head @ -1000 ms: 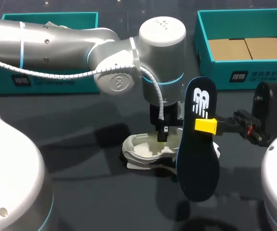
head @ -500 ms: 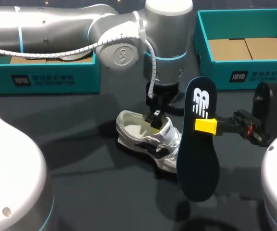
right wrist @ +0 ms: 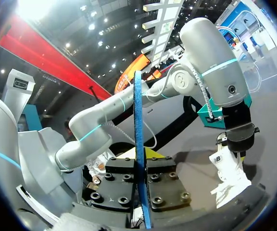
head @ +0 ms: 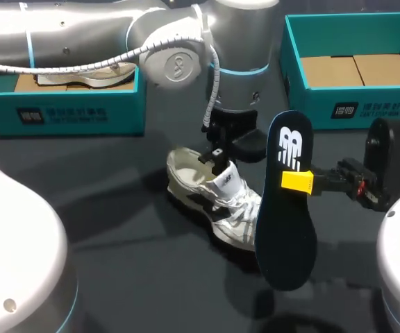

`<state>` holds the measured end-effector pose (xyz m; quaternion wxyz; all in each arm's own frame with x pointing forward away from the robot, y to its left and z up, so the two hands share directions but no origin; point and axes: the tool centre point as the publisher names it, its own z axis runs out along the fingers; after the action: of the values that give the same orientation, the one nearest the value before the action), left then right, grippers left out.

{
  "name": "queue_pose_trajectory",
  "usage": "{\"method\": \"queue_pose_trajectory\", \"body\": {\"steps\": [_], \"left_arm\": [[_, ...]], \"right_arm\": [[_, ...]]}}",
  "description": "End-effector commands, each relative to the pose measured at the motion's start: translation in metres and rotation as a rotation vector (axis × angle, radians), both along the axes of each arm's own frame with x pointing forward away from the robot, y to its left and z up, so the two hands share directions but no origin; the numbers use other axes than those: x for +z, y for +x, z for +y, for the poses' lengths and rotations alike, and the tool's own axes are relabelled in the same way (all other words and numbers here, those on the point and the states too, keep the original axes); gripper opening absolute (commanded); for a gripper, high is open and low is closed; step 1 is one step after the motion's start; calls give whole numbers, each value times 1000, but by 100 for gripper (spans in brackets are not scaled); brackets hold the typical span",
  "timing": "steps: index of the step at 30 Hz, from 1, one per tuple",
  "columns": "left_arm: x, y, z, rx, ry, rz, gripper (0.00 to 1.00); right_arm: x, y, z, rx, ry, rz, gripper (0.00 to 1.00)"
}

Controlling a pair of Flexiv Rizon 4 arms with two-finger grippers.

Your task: Take the shoe out of the shoebox, open the shoe tongue, remove and reinsert the insole, then place the shoe into the shoebox

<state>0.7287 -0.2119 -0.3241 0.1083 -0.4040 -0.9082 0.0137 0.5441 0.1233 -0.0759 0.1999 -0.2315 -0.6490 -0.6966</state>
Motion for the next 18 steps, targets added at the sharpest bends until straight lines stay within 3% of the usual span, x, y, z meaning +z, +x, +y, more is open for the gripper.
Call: {"method": "queue_pose_trajectory", "body": {"steps": [1,18], "left_arm": [[2,6,3,-171,2,-14,0],[-10,6,0,-513,-15,-59,0]], "right_arm": [[3,-8,0,-55,-36,5,0],[3,-8,0,-55,-36,5,0]]}}
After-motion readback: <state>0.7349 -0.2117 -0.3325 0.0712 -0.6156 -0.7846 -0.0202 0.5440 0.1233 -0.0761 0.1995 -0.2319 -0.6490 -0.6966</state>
